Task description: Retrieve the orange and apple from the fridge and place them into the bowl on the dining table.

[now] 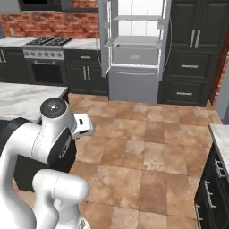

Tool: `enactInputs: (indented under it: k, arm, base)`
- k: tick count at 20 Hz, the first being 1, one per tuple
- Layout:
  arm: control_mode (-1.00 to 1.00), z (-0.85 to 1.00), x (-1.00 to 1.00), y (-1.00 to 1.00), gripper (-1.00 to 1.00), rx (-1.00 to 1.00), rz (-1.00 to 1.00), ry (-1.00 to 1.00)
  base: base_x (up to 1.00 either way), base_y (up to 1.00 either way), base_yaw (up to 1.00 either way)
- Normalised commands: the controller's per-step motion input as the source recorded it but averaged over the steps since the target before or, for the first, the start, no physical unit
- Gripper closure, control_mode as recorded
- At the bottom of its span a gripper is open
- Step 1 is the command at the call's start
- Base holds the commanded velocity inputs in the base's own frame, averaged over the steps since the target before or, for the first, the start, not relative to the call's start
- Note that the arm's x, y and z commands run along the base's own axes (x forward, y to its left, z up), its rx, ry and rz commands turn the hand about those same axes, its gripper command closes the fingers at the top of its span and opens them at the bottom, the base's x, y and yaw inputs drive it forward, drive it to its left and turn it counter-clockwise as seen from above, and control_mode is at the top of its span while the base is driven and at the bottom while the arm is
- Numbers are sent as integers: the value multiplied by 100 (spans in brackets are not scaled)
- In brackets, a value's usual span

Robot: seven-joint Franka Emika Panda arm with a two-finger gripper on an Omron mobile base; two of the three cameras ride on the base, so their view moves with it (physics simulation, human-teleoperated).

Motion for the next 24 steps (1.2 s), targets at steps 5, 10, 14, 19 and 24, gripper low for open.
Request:
enactInputs:
  k: [5,10,14,19,24]
  arm:
    - [100,0,0,0,100,0,0,0]
    - [100,0,0,0,100,0,0,0]
    - [100,0,0,0,100,0,0,0]
    - [100,0,0,0,100,0,0,0]
    - [100,0,0,0,100,0,0,0]
  base:
    - [-10,95,0]
    - [0,100,-4]
    - [0,100,-2]
    - [0,100,-3]
    - [0,100,-3]
